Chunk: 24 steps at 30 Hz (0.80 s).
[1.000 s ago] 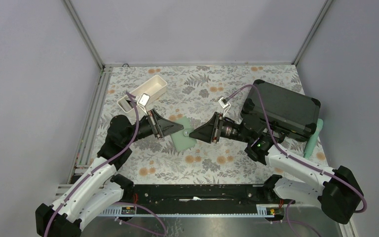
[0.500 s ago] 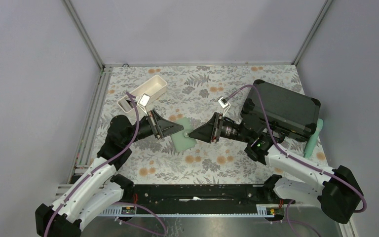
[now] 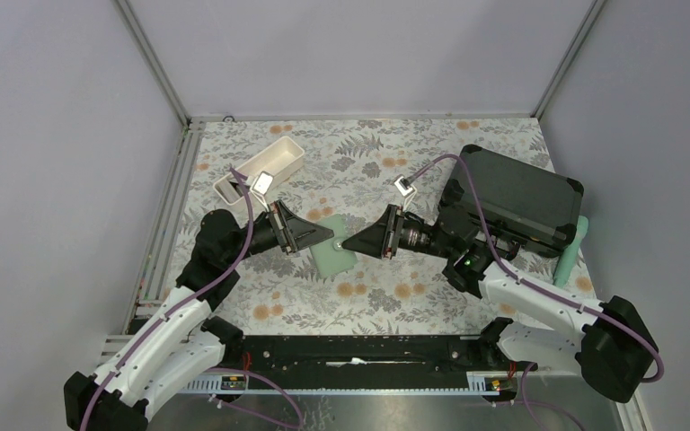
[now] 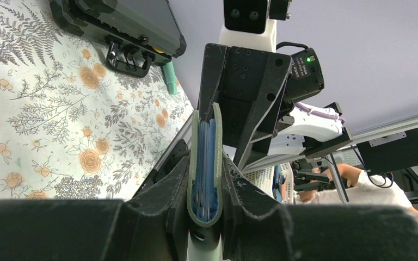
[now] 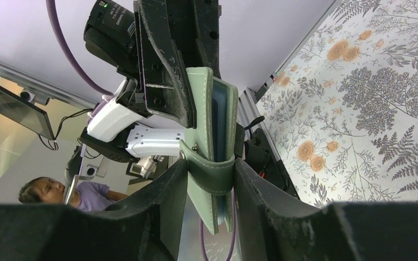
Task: Put the credit cards into the card holder
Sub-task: Close the card holder at the center of the board.
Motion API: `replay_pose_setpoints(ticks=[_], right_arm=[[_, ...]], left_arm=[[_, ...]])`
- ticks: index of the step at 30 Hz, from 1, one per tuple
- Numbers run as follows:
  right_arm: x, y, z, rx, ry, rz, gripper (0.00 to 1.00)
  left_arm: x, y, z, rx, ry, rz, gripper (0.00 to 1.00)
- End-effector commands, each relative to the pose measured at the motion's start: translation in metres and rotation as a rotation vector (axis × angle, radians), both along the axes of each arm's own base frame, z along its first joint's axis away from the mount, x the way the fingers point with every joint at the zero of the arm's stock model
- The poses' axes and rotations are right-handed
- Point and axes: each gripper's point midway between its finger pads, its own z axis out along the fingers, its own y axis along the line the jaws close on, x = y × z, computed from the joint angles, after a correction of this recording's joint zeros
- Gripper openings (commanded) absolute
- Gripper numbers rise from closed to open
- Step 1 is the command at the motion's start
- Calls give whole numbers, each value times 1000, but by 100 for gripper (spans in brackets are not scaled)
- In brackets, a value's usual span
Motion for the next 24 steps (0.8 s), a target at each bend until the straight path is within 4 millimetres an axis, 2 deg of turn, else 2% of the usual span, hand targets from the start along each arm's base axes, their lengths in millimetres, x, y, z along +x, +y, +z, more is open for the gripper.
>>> replay_pose_setpoints(ticks=[1, 8, 24], right_arm=[[3, 3, 26, 65, -51, 5, 42], [3, 6, 22, 58, -36, 21, 41], [5, 9, 24, 67, -32, 27, 41]], left_arm=[[-5, 1, 34, -47, -114, -15, 0], [-5, 1, 34, -45, -118, -18, 0], [-6, -1, 33, -48, -113, -22, 0]])
